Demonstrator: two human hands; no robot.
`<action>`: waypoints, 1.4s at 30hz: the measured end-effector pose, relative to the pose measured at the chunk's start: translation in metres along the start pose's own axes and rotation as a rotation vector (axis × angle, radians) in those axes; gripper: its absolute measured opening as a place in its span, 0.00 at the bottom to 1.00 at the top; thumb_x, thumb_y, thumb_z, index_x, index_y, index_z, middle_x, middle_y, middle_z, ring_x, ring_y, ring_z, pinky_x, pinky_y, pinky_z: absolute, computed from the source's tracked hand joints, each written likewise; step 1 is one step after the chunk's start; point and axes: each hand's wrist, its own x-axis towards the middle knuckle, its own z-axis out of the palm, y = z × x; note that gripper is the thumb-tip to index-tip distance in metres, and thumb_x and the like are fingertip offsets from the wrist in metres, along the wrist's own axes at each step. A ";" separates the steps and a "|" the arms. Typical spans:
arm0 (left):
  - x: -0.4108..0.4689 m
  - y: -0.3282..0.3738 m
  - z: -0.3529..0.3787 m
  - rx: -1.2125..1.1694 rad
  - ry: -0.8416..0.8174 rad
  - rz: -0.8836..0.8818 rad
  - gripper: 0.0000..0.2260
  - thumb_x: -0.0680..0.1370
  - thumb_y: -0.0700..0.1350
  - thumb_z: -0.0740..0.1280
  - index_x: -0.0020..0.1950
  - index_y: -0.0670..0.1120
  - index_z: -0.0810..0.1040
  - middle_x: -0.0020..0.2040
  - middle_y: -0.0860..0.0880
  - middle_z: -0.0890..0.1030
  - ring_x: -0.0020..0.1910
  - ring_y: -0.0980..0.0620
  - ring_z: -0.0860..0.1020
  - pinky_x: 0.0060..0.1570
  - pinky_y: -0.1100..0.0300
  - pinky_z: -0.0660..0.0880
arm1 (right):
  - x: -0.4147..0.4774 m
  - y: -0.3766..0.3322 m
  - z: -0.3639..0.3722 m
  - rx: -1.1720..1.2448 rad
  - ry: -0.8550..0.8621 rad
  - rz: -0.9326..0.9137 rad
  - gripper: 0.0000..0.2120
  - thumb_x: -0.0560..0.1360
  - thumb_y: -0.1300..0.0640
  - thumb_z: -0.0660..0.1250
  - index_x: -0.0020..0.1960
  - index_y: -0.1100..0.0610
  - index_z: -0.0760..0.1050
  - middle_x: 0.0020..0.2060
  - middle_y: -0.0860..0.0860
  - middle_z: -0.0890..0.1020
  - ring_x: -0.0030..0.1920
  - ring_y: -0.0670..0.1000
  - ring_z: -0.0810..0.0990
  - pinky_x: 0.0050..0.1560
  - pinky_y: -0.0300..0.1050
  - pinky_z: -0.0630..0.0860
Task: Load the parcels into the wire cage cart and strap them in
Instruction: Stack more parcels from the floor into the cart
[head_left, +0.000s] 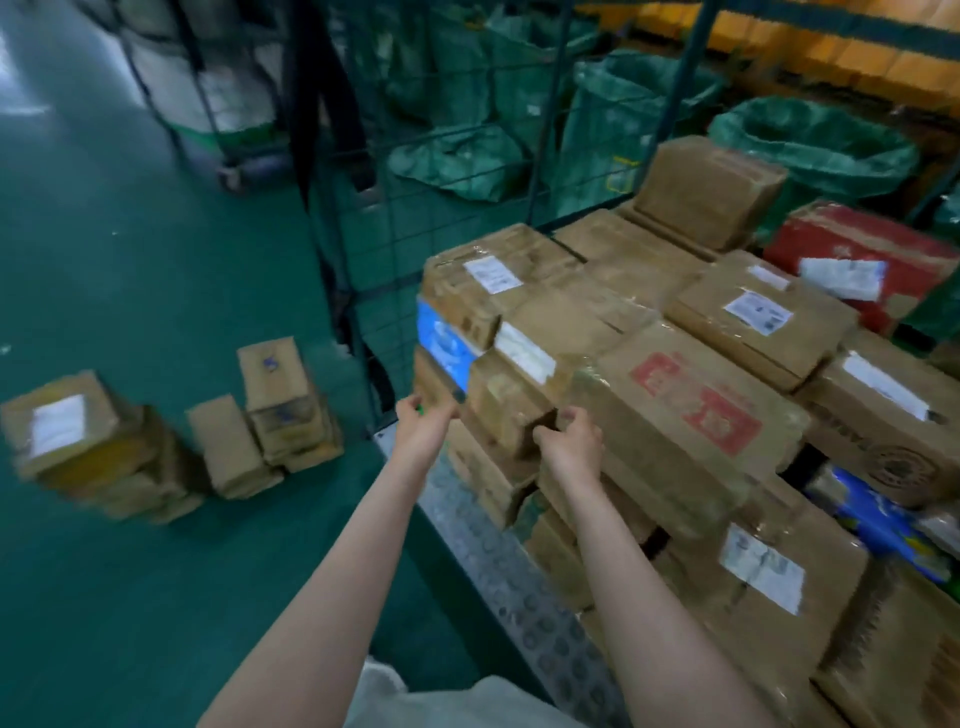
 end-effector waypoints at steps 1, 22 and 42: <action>0.001 -0.004 -0.017 -0.015 0.032 -0.004 0.28 0.78 0.45 0.63 0.75 0.44 0.56 0.69 0.45 0.65 0.60 0.48 0.67 0.54 0.57 0.63 | -0.006 -0.008 0.016 -0.013 -0.048 -0.021 0.19 0.73 0.56 0.66 0.62 0.57 0.70 0.63 0.58 0.71 0.64 0.59 0.70 0.65 0.48 0.67; 0.051 -0.033 -0.368 -0.191 0.391 -0.114 0.26 0.78 0.47 0.63 0.74 0.46 0.60 0.69 0.46 0.68 0.65 0.45 0.68 0.60 0.53 0.66 | -0.126 -0.155 0.330 -0.010 -0.484 -0.168 0.17 0.75 0.60 0.64 0.64 0.57 0.70 0.62 0.55 0.73 0.55 0.54 0.75 0.47 0.41 0.66; 0.171 -0.001 -0.507 -0.324 0.571 -0.213 0.25 0.77 0.46 0.62 0.74 0.48 0.59 0.70 0.45 0.67 0.62 0.45 0.68 0.58 0.52 0.65 | -0.093 -0.284 0.503 -0.143 -0.664 -0.246 0.16 0.76 0.60 0.62 0.63 0.57 0.70 0.62 0.54 0.74 0.49 0.51 0.73 0.46 0.40 0.66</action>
